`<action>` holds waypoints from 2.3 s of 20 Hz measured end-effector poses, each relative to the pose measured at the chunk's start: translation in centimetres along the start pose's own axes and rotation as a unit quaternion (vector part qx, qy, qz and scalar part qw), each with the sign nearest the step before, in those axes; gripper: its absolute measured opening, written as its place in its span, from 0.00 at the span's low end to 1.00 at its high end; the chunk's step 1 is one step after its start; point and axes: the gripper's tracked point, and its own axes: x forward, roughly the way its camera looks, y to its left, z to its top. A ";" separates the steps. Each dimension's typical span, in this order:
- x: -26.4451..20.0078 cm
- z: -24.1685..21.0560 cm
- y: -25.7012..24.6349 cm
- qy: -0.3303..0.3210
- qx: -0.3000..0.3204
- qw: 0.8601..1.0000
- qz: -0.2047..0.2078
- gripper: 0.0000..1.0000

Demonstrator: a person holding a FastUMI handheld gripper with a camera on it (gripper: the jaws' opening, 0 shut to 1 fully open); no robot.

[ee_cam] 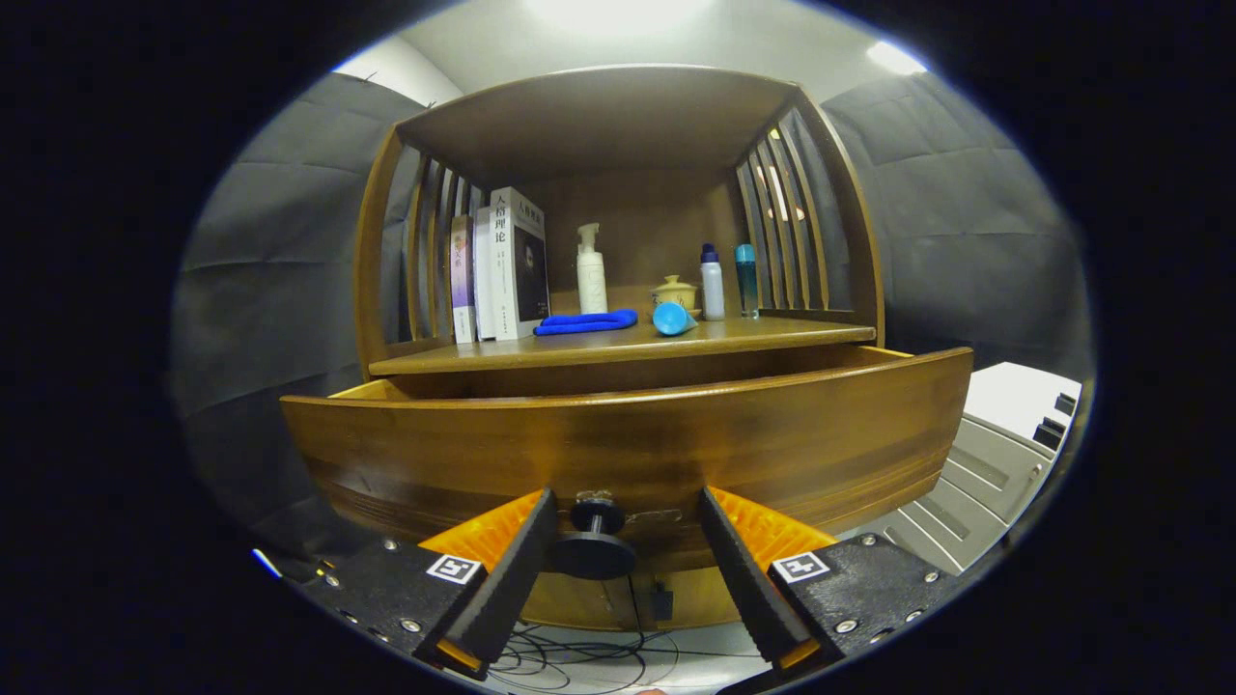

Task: Pull open the drawer, take out the items inside it, and place them on the countertop above the cabinet.

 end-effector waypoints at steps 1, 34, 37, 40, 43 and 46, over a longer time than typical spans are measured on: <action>0.4 0.0 0.0 0.003 0.001 1.000 0.000 0.94; 6.3 5.3 -2.6 -0.017 0.014 1.000 0.005 0.94; 3.8 7.2 -4.3 -0.029 0.010 1.000 0.004 0.94; 1.3 8.4 -5.8 -0.044 -0.013 0.999 -0.001 0.93; -1.0 9.0 -6.8 -0.047 -0.028 0.998 0.003 0.93; -3.0 10.1 -8.3 -0.056 -0.037 0.998 0.001 0.93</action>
